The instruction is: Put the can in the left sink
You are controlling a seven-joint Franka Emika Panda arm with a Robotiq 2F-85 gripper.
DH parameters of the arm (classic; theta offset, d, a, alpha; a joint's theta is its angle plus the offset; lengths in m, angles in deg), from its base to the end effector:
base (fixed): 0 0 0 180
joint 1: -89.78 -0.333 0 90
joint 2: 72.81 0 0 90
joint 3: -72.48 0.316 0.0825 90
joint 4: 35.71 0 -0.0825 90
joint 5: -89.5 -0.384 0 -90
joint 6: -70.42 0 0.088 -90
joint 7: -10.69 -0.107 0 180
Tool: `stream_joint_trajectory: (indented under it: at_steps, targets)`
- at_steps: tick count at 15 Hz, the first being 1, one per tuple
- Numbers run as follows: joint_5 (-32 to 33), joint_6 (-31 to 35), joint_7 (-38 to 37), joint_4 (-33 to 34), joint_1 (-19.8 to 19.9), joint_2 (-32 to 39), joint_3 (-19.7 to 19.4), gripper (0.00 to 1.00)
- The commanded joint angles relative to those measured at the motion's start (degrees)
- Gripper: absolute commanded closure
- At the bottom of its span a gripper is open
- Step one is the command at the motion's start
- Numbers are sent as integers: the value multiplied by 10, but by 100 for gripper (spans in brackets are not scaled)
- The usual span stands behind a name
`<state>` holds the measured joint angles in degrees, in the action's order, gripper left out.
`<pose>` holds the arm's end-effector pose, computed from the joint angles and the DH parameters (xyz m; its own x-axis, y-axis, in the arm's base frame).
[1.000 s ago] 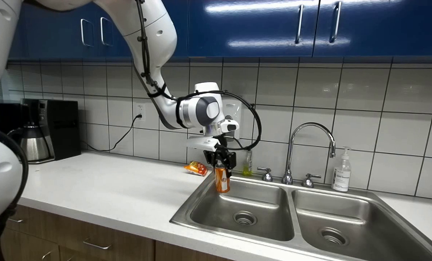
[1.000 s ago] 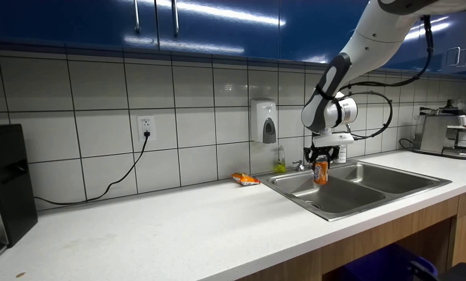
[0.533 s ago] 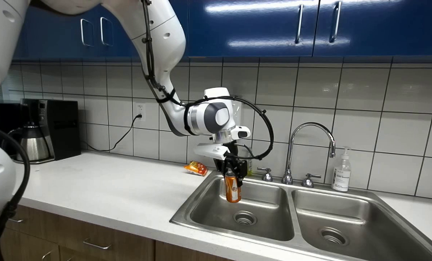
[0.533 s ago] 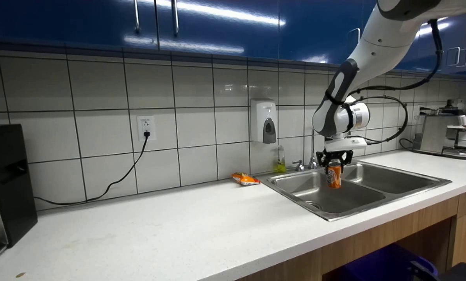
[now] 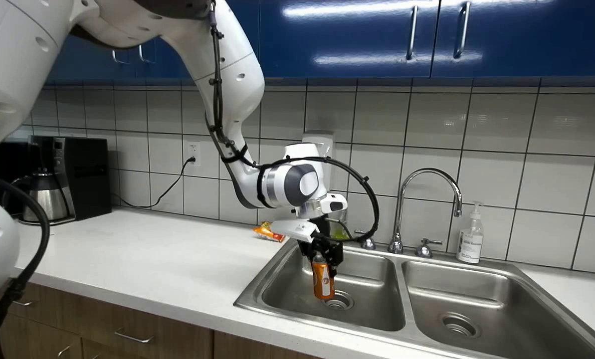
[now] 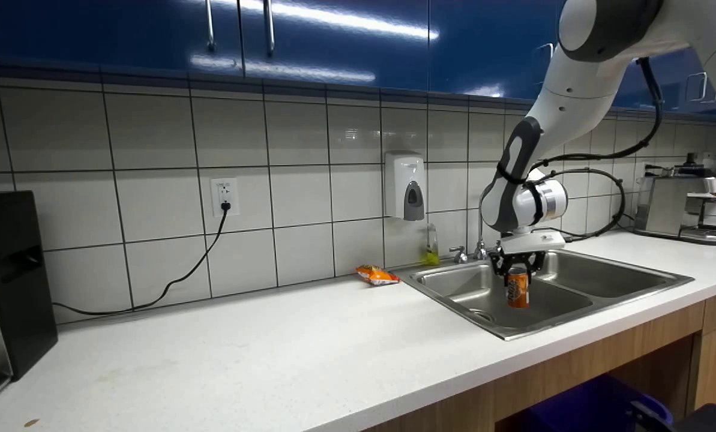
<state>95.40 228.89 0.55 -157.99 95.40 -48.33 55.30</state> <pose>0.5514 -0.2238 0.2337 0.8855 -0.4028 0.2318 -0.4402 -0.8868 0.1405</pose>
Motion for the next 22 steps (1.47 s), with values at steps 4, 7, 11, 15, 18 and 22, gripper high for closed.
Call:
stream_joint_trajectory:
  at_steps: [4,7,11,15,18,22]
  targets:
    - [-22,26,6,51,17,63,17,62]
    - [-34,33,10,75,22,94,25,62]
    - [-45,36,13,108,27,132,31,62]
    - [-52,33,16,141,32,165,33,62]
    - [-56,30,19,160,39,185,38,62]
    - [-61,27,21,178,47,204,45,62]
